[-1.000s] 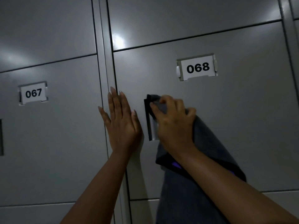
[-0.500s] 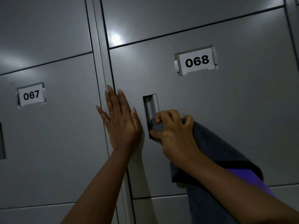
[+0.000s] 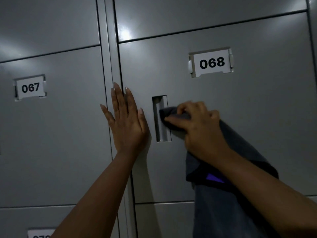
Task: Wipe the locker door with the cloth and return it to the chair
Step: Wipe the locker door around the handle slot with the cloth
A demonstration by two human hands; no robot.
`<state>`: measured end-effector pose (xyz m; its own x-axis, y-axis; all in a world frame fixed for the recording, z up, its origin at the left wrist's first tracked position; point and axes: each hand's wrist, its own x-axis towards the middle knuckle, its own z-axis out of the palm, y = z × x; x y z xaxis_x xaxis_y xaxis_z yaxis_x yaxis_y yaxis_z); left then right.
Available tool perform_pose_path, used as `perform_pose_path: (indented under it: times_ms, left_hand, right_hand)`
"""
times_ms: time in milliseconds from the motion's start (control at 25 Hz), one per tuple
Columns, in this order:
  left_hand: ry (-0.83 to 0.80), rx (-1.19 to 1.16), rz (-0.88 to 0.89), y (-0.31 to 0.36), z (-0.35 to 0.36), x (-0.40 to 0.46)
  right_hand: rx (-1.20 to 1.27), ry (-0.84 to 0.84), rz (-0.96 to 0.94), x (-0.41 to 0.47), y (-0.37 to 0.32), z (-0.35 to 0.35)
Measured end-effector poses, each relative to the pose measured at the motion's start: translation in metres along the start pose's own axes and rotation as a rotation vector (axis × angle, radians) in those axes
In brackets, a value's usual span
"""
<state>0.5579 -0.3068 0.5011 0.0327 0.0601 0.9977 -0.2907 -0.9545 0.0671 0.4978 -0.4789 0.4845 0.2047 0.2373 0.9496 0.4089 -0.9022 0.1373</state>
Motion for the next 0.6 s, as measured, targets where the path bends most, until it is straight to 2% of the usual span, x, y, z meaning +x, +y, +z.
perform_pose_path:
  times_ms: [80,160,240,320,400,480,520,600]
  left_hand:
    - [0.008,-0.005,0.001,0.000,-0.001,0.000]
    - [0.009,-0.010,0.002,0.000,-0.002,0.000]
    - [0.002,-0.007,0.001,0.001,-0.002,-0.001]
    - [-0.005,-0.008,-0.004,0.000,-0.001,-0.001]
    - [-0.002,-0.010,-0.005,-0.001,-0.001,0.000]
    - [-0.003,-0.012,-0.001,-0.001,0.000,0.000]
    - [-0.004,-0.010,-0.001,-0.001,0.000,0.000]
    - [-0.005,-0.008,0.000,-0.001,0.000,0.000]
  right_hand:
    - [-0.162,-0.033,-0.156,-0.018,-0.014,0.019]
    - [-0.169,-0.024,-0.162,-0.029,-0.016,0.025]
    - [0.006,0.042,-0.118,-0.027,-0.007,0.015]
    - [0.317,0.091,0.034,-0.012,0.005,-0.006]
    - [0.440,0.296,0.159,0.012,0.019,-0.025]
    - [0.330,0.445,0.146,0.036,0.029,-0.032]
    - [0.257,0.429,0.117,0.045,0.030,-0.028]
    - [0.066,0.294,0.050,0.048,0.025,-0.010]
